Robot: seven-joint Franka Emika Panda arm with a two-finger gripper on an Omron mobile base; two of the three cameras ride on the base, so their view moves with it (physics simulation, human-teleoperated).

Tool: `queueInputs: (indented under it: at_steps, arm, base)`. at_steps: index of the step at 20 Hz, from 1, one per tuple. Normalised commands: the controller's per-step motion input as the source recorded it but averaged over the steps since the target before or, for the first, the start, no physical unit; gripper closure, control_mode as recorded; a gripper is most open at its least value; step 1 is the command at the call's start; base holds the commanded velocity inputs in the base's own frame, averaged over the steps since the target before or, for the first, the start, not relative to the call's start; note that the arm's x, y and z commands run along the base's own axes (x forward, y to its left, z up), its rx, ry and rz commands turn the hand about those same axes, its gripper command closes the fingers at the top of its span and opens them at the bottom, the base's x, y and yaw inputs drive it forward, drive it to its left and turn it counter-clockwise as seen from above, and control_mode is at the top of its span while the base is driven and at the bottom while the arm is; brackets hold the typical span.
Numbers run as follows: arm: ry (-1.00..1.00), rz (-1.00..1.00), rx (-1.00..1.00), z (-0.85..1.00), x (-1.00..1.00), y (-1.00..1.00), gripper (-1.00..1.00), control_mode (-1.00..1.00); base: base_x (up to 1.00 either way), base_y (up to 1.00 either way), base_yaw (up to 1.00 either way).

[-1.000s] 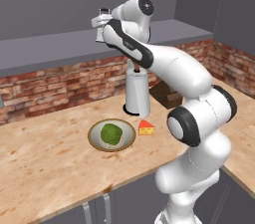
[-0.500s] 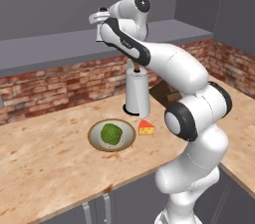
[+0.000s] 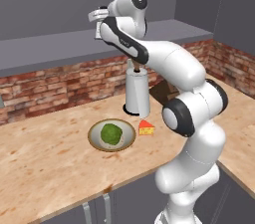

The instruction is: Pick the cheese from the fridge and the cheese grater from the cabinet and place them next to the salad bowl.

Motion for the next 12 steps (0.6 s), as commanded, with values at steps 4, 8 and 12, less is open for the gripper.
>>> queueInputs:
  at_steps: [4, 8, 12]
  arm:
    - [-0.02, -0.04, -0.03, -0.10, 0.07, 0.00, -1.00, -1.00]
    - [0.00, 0.00, 0.00, 0.00, 0.00, 0.00, -1.00, -1.00]
    - [0.00, 0.00, 0.00, 0.00, 0.00, 0.00, 1.00, -1.00]
  base:
    - [0.00, 0.00, 0.00]
    - [0.00, 0.00, 0.00]
    - [0.00, 0.00, 0.00]
